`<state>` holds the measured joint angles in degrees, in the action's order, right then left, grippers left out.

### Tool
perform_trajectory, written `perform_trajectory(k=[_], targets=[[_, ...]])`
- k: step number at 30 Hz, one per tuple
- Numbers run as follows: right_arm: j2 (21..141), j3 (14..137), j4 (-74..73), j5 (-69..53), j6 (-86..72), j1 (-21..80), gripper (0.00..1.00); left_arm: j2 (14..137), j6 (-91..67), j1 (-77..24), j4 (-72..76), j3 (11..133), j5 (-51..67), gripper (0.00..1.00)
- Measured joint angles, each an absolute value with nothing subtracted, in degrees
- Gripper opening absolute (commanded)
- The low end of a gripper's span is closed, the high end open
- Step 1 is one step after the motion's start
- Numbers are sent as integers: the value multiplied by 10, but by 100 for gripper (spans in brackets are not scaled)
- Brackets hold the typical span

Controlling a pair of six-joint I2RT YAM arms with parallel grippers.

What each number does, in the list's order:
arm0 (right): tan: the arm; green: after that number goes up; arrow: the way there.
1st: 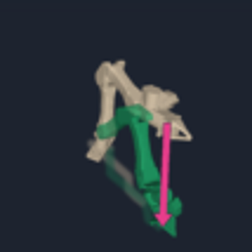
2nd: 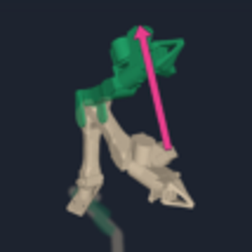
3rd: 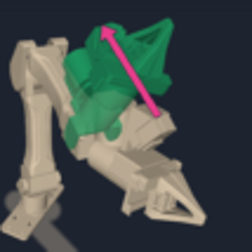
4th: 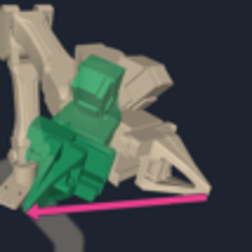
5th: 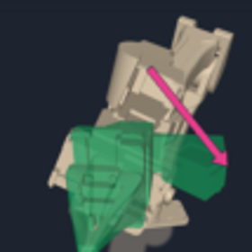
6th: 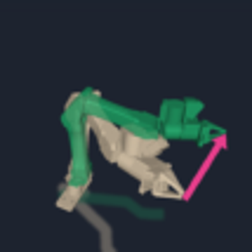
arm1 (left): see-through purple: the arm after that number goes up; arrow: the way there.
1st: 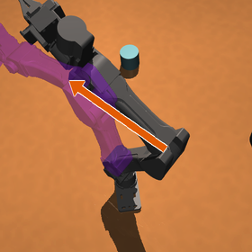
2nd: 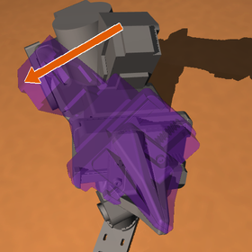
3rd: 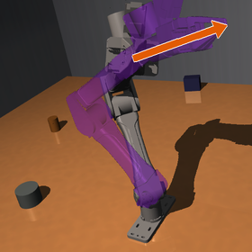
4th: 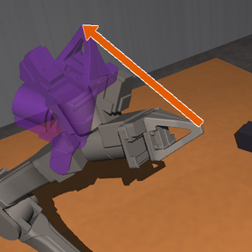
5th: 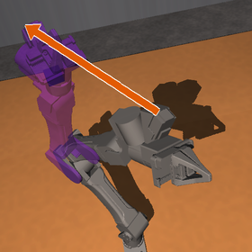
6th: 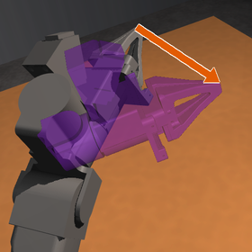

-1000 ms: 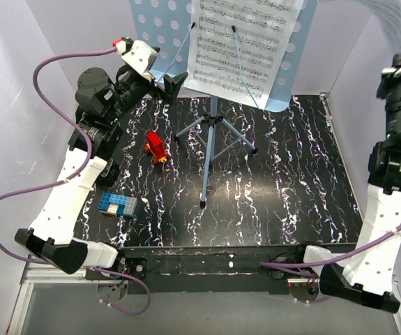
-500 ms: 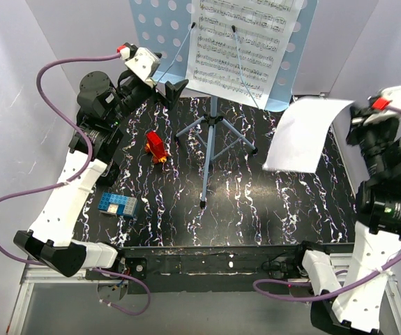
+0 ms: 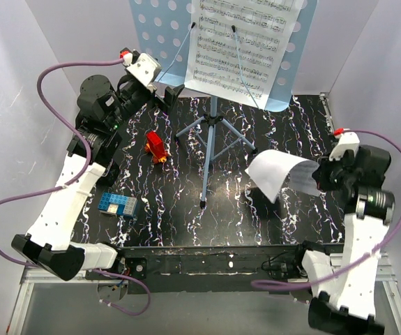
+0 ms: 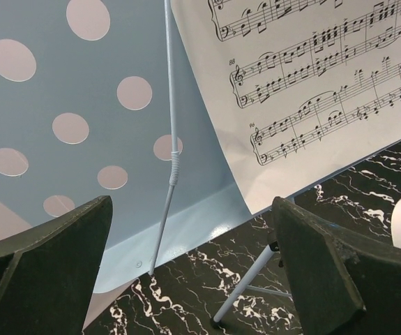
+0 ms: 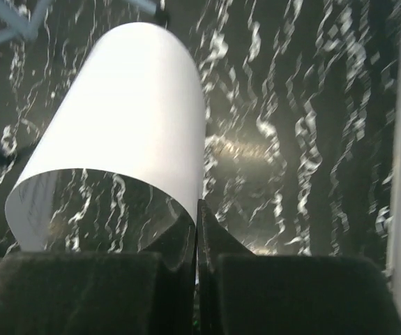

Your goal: Pack up the instrument practice props

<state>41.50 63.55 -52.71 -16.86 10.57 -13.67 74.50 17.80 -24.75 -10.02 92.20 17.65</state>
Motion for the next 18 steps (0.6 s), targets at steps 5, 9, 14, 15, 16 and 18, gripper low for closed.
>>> perform_trajectory(k=[5, 9, 14, 15, 16, 18], targets=[[579, 684, -622, -225, 107, -175, 1, 740, 184, -248, -104, 922, 178, 98], [710, 722, -693, -310, 112, -242, 1, 739, 187, -248, -105, 920, 178, 98], [788, 747, -732, -354, 126, -299, 1, 738, 191, -248, -108, 914, 178, 98], [791, 750, -737, -349, 129, -302, 1, 738, 191, -248, -108, 914, 178, 98], [791, 752, -740, -340, 131, -303, 1, 738, 191, -248, -108, 914, 178, 98], [790, 752, -745, -312, 133, -302, 1, 738, 192, -248, -108, 914, 179, 98]])
